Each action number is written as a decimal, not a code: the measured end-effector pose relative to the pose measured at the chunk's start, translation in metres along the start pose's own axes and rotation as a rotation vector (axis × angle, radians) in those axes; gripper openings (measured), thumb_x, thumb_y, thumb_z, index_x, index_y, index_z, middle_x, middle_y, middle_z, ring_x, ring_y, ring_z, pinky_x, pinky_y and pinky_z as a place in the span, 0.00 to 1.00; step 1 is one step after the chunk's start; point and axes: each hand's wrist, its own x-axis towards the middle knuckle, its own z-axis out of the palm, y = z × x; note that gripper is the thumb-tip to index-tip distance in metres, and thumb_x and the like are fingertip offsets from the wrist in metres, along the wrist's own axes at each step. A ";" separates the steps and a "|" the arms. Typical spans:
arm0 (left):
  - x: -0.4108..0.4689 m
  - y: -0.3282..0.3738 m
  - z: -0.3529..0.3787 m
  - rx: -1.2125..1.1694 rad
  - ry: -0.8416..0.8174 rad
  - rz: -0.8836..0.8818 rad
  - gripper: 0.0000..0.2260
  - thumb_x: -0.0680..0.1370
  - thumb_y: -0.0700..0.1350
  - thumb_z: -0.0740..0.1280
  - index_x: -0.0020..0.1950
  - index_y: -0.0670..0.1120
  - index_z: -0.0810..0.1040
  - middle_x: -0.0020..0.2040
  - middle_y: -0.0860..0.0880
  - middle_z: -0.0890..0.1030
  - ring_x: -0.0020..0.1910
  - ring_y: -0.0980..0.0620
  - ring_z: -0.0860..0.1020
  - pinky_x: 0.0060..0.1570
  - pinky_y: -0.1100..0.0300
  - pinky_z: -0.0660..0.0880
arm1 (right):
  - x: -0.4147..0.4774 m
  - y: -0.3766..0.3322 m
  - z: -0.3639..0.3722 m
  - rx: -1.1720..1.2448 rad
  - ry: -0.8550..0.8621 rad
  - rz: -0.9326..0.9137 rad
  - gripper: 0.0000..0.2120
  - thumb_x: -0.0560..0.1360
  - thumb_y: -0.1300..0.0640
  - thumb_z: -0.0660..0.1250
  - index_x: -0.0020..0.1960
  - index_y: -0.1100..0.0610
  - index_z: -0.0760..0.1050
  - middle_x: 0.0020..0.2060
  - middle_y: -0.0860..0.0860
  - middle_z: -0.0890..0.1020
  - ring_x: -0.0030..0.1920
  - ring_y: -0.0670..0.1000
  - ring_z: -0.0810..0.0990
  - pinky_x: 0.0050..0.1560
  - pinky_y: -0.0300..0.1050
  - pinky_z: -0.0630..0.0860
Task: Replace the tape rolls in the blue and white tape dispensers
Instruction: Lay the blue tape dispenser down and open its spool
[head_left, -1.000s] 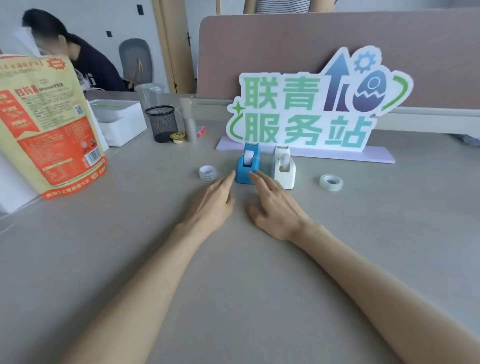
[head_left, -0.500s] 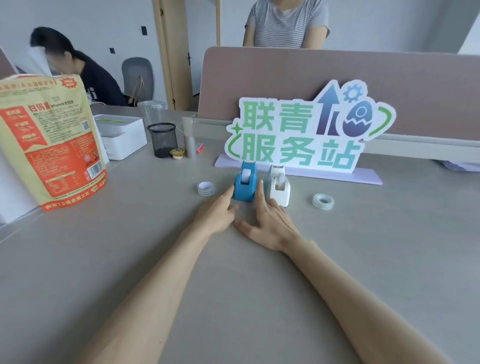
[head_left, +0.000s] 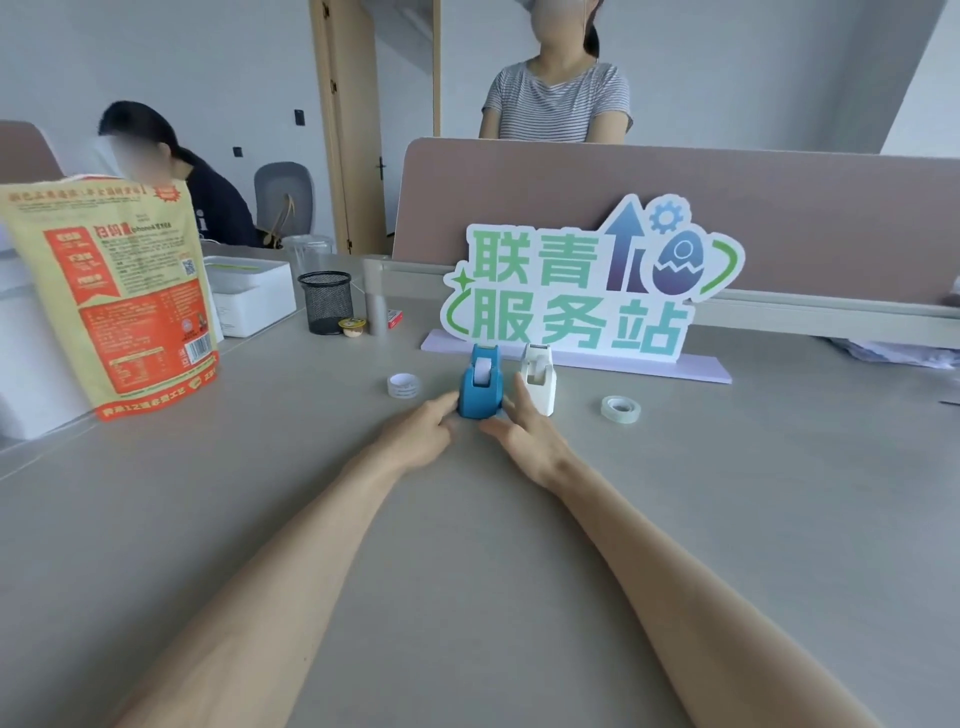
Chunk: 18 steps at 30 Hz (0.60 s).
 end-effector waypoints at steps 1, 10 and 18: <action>-0.013 0.007 -0.001 -0.001 -0.001 0.007 0.30 0.69 0.47 0.51 0.65 0.76 0.61 0.68 0.59 0.75 0.68 0.46 0.72 0.67 0.43 0.70 | -0.007 0.001 -0.002 0.018 -0.012 -0.007 0.31 0.77 0.50 0.62 0.75 0.44 0.53 0.71 0.47 0.72 0.71 0.55 0.67 0.62 0.47 0.63; -0.116 0.048 -0.011 -0.182 -0.014 0.077 0.15 0.79 0.45 0.64 0.65 0.51 0.77 0.61 0.56 0.81 0.62 0.63 0.76 0.67 0.58 0.70 | -0.050 0.015 -0.017 0.199 0.079 -0.020 0.20 0.68 0.48 0.65 0.58 0.49 0.78 0.55 0.45 0.83 0.54 0.47 0.79 0.53 0.40 0.72; -0.109 0.051 -0.012 -0.176 0.218 0.078 0.12 0.78 0.40 0.64 0.61 0.48 0.75 0.59 0.52 0.78 0.59 0.56 0.75 0.61 0.62 0.69 | -0.046 0.013 -0.003 -0.161 0.127 -0.059 0.33 0.68 0.38 0.72 0.68 0.50 0.68 0.56 0.46 0.78 0.50 0.49 0.79 0.50 0.41 0.72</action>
